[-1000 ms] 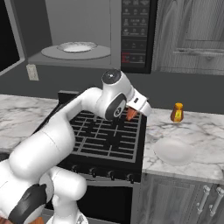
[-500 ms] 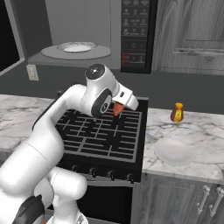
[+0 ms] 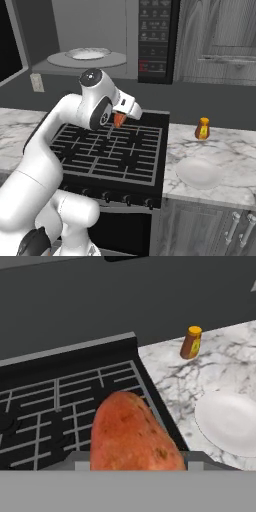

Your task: Pick the sweet potato from the counter and place it in the microwave. Then turn on the microwave.

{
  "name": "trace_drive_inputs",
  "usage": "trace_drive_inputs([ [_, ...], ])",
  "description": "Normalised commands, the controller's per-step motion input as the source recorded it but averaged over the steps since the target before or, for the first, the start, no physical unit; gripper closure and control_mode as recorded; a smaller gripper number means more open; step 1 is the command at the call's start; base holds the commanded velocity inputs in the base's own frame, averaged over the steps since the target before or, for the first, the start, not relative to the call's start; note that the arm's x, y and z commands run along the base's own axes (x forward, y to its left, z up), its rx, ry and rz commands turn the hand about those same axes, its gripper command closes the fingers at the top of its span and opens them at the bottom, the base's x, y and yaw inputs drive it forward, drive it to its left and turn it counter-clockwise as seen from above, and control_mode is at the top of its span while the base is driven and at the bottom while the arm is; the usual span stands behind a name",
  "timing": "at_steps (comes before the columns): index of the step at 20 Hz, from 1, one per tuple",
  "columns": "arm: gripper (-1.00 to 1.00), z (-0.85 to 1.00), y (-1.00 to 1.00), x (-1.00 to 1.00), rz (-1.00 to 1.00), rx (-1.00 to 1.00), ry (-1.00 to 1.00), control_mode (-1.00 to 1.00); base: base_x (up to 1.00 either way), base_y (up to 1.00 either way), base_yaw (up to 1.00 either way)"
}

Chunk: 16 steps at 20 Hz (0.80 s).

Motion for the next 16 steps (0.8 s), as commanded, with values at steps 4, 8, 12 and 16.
trace_drive_inputs([
  [4, 1.0, 0.12, 0.48, 0.01, 0.08, -0.03, 0.0, -1.0, 0.0, 0.0, 0.0],
  [8, 1.0, 0.15, 0.42, 0.0, 0.07, -0.02, 0.0, -1.0, 0.0, 0.0, 0.0],
  [12, 1.0, 0.16, 0.37, 0.0, 0.07, -0.02, 0.0, -1.0, 0.0, 0.0, 0.0],
  [16, 1.0, 0.13, 0.33, 0.0, 0.07, -0.02, 0.0, -1.0, 0.0, 0.0, 0.0],
])
